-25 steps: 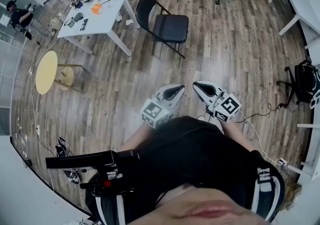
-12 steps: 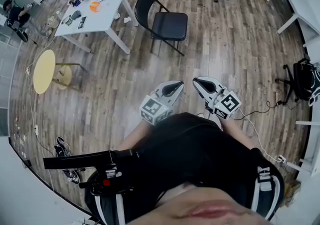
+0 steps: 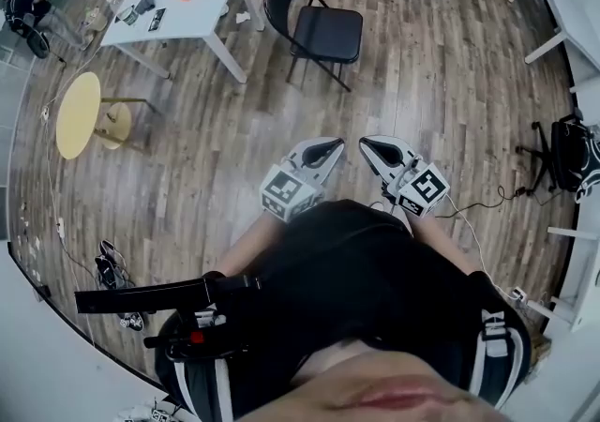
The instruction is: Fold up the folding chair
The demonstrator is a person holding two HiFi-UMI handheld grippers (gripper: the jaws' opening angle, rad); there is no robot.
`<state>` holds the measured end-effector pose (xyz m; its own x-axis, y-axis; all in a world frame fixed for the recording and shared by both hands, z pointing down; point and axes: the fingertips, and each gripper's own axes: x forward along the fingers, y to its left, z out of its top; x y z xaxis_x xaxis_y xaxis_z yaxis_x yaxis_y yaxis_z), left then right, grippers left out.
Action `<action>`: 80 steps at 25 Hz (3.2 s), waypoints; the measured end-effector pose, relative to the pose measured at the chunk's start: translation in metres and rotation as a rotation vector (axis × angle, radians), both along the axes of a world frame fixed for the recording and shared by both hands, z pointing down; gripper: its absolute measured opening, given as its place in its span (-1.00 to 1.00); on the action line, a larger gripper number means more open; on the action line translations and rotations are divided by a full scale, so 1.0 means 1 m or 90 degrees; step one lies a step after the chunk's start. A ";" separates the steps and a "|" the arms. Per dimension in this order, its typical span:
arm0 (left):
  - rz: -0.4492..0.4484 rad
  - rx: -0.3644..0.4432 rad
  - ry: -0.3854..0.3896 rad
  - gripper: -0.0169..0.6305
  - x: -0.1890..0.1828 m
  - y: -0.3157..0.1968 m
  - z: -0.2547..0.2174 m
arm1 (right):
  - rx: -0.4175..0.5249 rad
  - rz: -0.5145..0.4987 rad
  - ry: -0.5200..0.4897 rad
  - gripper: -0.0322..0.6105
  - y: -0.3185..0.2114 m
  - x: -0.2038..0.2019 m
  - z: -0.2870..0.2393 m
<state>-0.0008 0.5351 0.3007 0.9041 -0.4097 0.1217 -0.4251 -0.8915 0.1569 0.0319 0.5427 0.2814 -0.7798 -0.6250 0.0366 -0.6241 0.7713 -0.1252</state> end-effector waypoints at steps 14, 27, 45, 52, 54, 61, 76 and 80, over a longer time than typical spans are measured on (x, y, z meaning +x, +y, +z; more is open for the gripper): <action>-0.009 -0.025 -0.019 -0.93 -0.081 -0.040 0.004 | -0.025 0.023 -0.009 -0.86 -0.042 -0.070 0.007; -0.015 -0.014 -0.016 -0.93 -0.015 -0.126 0.001 | -0.012 0.003 -0.010 -0.86 -0.125 -0.004 0.014; -0.113 -0.037 -0.034 -0.93 0.116 -0.244 -0.003 | 0.007 -0.096 -0.002 -0.86 -0.244 0.116 0.014; -0.099 -0.038 -0.031 -0.93 0.117 -0.274 0.000 | 0.001 -0.088 -0.005 -0.86 -0.273 0.111 0.017; -0.086 -0.037 -0.027 -0.93 0.112 -0.283 0.002 | -0.001 -0.082 0.004 -0.86 -0.285 0.104 0.019; -0.041 -0.033 -0.018 -0.93 0.087 -0.339 0.009 | -0.021 -0.047 0.007 -0.86 -0.349 0.073 0.020; -0.008 0.001 0.009 -0.93 -0.008 -0.483 -0.007 | -0.022 0.045 0.014 -0.86 -0.481 -0.004 0.011; -0.007 0.000 0.009 -0.93 -0.017 -0.509 -0.007 | -0.032 0.054 0.014 -0.86 -0.499 -0.008 0.014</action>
